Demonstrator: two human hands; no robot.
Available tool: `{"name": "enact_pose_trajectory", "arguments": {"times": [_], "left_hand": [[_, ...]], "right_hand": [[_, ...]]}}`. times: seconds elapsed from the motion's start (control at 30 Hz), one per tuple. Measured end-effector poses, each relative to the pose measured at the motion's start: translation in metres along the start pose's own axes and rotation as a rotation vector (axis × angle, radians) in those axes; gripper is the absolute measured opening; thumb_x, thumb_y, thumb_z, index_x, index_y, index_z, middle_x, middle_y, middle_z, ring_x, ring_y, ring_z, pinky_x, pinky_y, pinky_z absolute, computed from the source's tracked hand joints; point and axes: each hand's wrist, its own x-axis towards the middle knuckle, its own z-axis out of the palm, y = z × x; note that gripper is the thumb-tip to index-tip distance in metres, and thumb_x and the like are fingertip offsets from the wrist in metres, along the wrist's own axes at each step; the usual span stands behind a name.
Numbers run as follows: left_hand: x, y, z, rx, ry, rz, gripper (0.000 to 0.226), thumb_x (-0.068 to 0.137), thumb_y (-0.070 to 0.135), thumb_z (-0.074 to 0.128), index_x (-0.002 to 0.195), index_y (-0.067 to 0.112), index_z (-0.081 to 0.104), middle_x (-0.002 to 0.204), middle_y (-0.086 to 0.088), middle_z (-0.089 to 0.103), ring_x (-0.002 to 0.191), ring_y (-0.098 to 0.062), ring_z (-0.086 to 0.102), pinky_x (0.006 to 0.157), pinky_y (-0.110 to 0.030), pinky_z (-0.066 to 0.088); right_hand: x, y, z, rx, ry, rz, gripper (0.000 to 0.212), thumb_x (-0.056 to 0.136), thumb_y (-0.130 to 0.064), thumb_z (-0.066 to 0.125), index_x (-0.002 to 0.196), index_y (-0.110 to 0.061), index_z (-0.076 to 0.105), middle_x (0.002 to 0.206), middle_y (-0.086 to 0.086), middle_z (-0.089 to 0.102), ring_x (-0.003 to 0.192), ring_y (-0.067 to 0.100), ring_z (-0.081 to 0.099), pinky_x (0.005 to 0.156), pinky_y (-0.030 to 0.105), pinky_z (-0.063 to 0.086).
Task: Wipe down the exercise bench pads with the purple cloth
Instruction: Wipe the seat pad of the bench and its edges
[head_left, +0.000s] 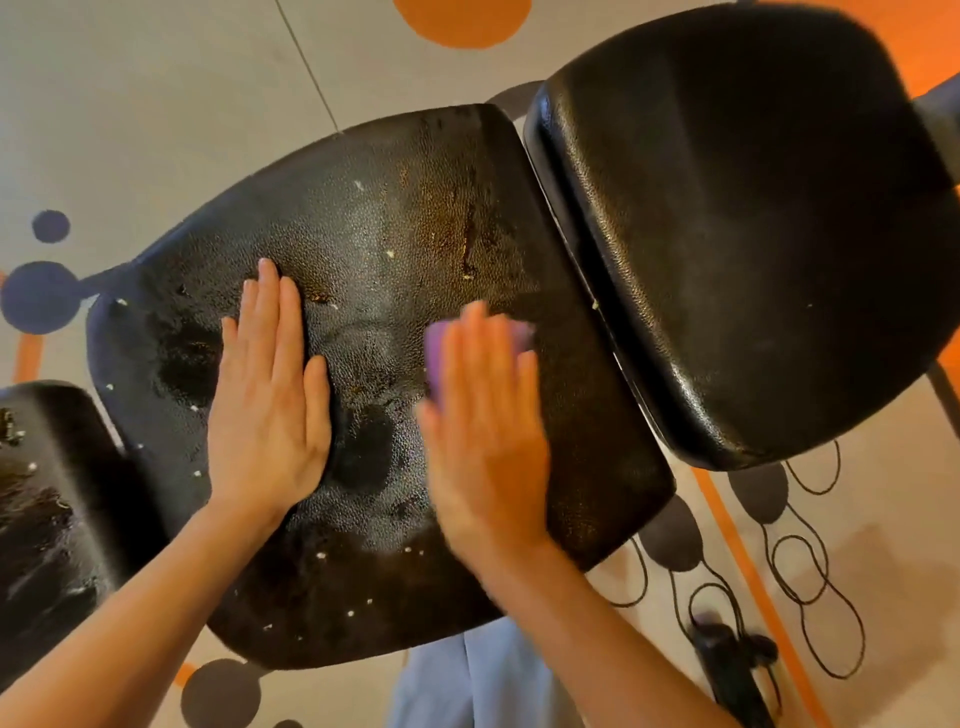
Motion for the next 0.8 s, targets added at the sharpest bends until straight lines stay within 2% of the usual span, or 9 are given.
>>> {"name": "enact_pose_trajectory", "arguments": {"times": [0.1, 0.17, 0.27, 0.3, 0.47, 0.5, 0.63, 0.67, 0.8], "left_hand": [[0.000, 0.000, -0.001, -0.007, -0.001, -0.001, 0.060, 0.102, 0.028, 0.024, 0.155, 0.007, 0.008, 0.165, -0.009, -0.001, 0.153, -0.022, -0.003, 0.124, -0.031, -0.004], [0.000, 0.001, -0.002, -0.012, 0.001, 0.002, 0.059, 0.102, 0.026, 0.024, 0.155, 0.005, 0.009, 0.164, -0.009, -0.001, 0.152, -0.021, -0.003, 0.123, -0.029, -0.006], [0.000, 0.001, -0.003, -0.010, -0.001, 0.008, 0.060, 0.101, 0.025, 0.025, 0.155, 0.003, 0.010, 0.164, -0.010, 0.000, 0.153, -0.022, -0.003, 0.124, -0.032, -0.004], [0.000, 0.001, -0.002, -0.012, -0.002, 0.007, 0.060, 0.101, 0.025, 0.026, 0.154, 0.003, 0.010, 0.164, -0.010, 0.000, 0.153, -0.022, -0.002, 0.124, -0.033, -0.003], [0.000, -0.001, -0.003, -0.016, -0.006, 0.002, 0.059, 0.101, 0.024, 0.027, 0.154, 0.002, 0.013, 0.164, -0.011, 0.003, 0.153, -0.023, 0.000, 0.124, -0.033, -0.002], [0.000, -0.001, -0.004, -0.013, -0.006, 0.000, 0.059, 0.101, 0.024, 0.027, 0.154, 0.002, 0.013, 0.164, -0.011, 0.003, 0.153, -0.023, 0.001, 0.125, -0.034, -0.002], [0.000, 0.001, -0.004, -0.015, 0.004, -0.006, 0.058, 0.101, 0.023, 0.027, 0.154, 0.003, 0.014, 0.164, -0.009, 0.003, 0.153, -0.023, 0.002, 0.125, -0.034, 0.000], [0.000, 0.000, -0.003, -0.018, 0.006, -0.007, 0.058, 0.101, 0.023, 0.027, 0.154, 0.003, 0.014, 0.164, -0.008, 0.004, 0.153, -0.022, 0.002, 0.125, -0.033, -0.001], [-0.001, -0.004, -0.001, -0.042, -0.007, -0.014, 0.058, 0.101, 0.025, 0.026, 0.154, 0.003, 0.015, 0.164, -0.008, 0.005, 0.153, -0.020, 0.002, 0.125, -0.033, 0.000]], "right_hand": [[-0.009, 0.004, 0.002, -0.039, -0.065, -0.350, 0.065, 0.098, -0.040, 0.038, 0.152, -0.010, 0.017, 0.161, 0.009, 0.014, 0.150, 0.024, 0.009, 0.123, 0.040, 0.011], [0.011, 0.034, -0.001, -0.003, -0.038, -0.221, 0.061, 0.102, -0.039, 0.031, 0.153, -0.009, 0.017, 0.161, 0.009, 0.013, 0.150, 0.024, 0.008, 0.123, 0.042, 0.014], [0.040, 0.046, -0.012, 0.049, 0.082, 0.204, 0.060, 0.104, -0.038, 0.025, 0.152, -0.005, 0.013, 0.161, 0.013, 0.012, 0.150, 0.027, 0.009, 0.120, 0.048, 0.020], [0.041, 0.033, -0.011, 0.044, 0.074, 0.195, 0.060, 0.104, -0.038, 0.024, 0.153, -0.006, 0.012, 0.161, 0.013, 0.010, 0.150, 0.027, 0.007, 0.121, 0.048, 0.018], [0.020, -0.013, 0.005, -0.065, -0.073, -0.485, 0.063, 0.099, -0.036, 0.038, 0.152, -0.010, 0.017, 0.161, 0.008, 0.013, 0.150, 0.023, 0.009, 0.122, 0.040, 0.007], [0.029, 0.002, 0.003, -0.050, -0.055, -0.468, 0.061, 0.100, -0.035, 0.036, 0.153, -0.010, 0.018, 0.161, 0.008, 0.013, 0.150, 0.023, 0.009, 0.123, 0.040, 0.007], [0.072, 0.046, -0.014, 0.083, 0.076, 0.117, 0.057, 0.103, -0.035, 0.021, 0.153, -0.006, 0.012, 0.161, 0.012, 0.010, 0.150, 0.026, 0.008, 0.121, 0.048, 0.017], [0.075, 0.036, -0.013, 0.060, 0.089, 0.149, 0.058, 0.103, -0.035, 0.022, 0.153, -0.007, 0.010, 0.162, 0.012, 0.010, 0.150, 0.027, 0.008, 0.121, 0.048, 0.017], [0.053, -0.025, 0.004, -0.045, -0.014, -0.401, 0.061, 0.101, -0.036, 0.032, 0.153, -0.009, 0.013, 0.161, 0.010, 0.009, 0.150, 0.025, 0.007, 0.123, 0.043, 0.009]]}}
